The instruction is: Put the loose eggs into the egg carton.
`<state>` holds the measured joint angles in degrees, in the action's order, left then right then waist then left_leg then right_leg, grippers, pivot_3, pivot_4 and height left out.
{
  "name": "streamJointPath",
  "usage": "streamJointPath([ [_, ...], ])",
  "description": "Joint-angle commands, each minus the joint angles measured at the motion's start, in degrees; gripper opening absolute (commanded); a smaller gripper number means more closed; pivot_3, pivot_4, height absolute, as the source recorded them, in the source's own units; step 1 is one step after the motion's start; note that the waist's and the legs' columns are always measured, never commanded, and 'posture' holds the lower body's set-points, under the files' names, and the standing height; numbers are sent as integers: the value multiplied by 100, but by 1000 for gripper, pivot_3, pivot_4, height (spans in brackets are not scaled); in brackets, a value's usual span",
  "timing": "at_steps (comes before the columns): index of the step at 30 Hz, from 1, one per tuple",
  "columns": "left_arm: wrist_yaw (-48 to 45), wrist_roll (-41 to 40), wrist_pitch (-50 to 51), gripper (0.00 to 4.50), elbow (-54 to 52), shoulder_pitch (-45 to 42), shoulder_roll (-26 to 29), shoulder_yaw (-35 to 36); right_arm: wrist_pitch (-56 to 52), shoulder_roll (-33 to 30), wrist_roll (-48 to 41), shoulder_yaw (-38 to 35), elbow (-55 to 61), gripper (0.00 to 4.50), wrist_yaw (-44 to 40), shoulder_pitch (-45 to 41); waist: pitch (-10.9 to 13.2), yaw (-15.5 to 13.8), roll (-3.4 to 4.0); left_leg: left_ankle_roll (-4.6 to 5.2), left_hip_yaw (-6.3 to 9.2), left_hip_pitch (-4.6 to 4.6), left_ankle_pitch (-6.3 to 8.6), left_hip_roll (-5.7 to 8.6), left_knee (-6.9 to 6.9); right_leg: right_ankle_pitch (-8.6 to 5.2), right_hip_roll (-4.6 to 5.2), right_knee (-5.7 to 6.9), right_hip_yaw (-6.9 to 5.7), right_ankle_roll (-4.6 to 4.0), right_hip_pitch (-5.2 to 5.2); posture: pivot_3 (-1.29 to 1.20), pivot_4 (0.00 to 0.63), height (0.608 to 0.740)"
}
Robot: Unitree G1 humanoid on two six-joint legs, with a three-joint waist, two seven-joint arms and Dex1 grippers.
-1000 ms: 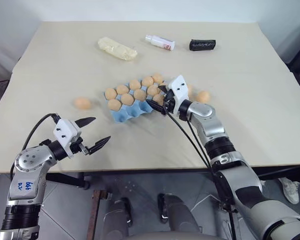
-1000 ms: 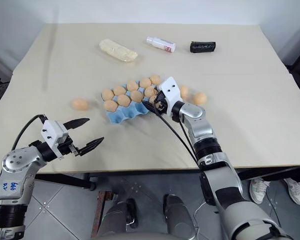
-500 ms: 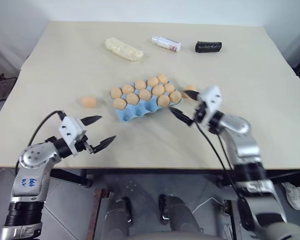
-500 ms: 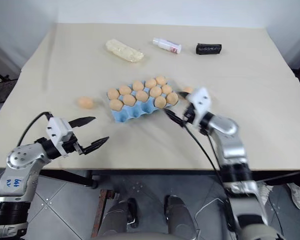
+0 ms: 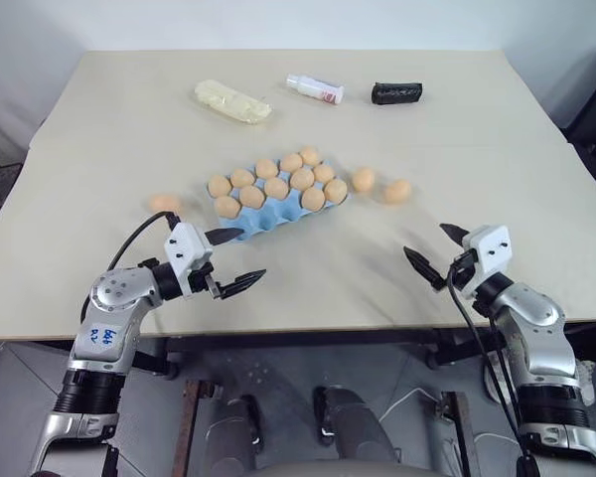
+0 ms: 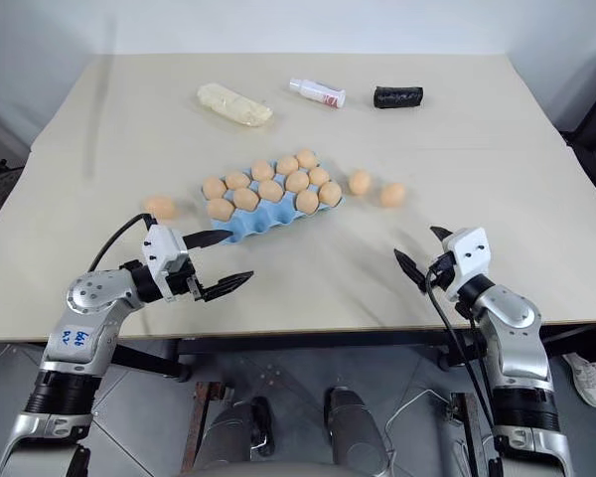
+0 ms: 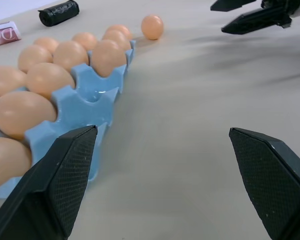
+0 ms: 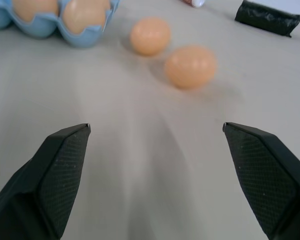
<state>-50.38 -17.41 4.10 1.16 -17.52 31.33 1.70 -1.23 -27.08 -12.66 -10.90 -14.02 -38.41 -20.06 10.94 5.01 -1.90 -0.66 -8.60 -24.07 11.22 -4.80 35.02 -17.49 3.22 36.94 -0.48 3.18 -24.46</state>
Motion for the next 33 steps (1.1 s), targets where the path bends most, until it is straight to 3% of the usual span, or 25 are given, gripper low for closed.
streamJointPath([
  [1, -34, -73, -81, 4500, -69, -25, 32, 123, 19, 13, 101, 77, -551, 4461, 192, -745, 0, -4, 0, 4, -1, -1, -2, 1, 0, 0, 8, -1, 4, 0, 0, 0, 150, 740],
  [7, 111, -51, -90, 4500, -223, 158, 48, 257, -44, 113, 502, 336, -2280, 4461, 597, -2280, 0, -14, 0, 11, -1, -11, 0, 8, -6, 0, 21, -2, 12, 0, -7, 0, 150, 740],
  [15, 269, -66, -70, 4500, -434, 379, 77, 388, 373, 309, 791, 408, -4138, 4461, 991, -3266, 0, -27, 1, 25, 1, -15, 5, 5, -15, -1, 18, -2, 7, 11, -11, 0, 150, 740],
  [17, 302, -79, -53, 4500, -491, 430, 92, 431, 448, 337, 796, 397, -4286, 4089, 976, -3334, 1, -22, 1, 29, -1, -17, 9, 7, -15, -1, 20, -6, 8, 13, -10, 0, 150, 740],
  [20, 355, -92, -28, 4500, -559, 518, 126, 525, 514, 419, 721, 399, -4226, 3097, 695, -3320, 1, -9, 1, 31, -6, -16, 12, 7, -13, -1, 21, -6, 12, 14, -10, 0, 150, 740],
  [23, 395, -90, -9, 4500, -585, 576, 155, 611, 494, 478, 646, 393, -3992, 2379, 503, -3284, 1, 5, 2, 13, -5, -11, 19, 3, -12, 0, 16, 3, 12, 16, -11, 0, 150, 740],
  [33, 588, -252, 153, 4500, -548, 1015, 387, 1373, -758, 1269, 86, 933, -1153, 2379, -161, -2735, 2, 7, 4, 1, 1, -12, 21, -7, -14, -2, 12, 9, 8, 12, -13, 0, 150, 740],
])
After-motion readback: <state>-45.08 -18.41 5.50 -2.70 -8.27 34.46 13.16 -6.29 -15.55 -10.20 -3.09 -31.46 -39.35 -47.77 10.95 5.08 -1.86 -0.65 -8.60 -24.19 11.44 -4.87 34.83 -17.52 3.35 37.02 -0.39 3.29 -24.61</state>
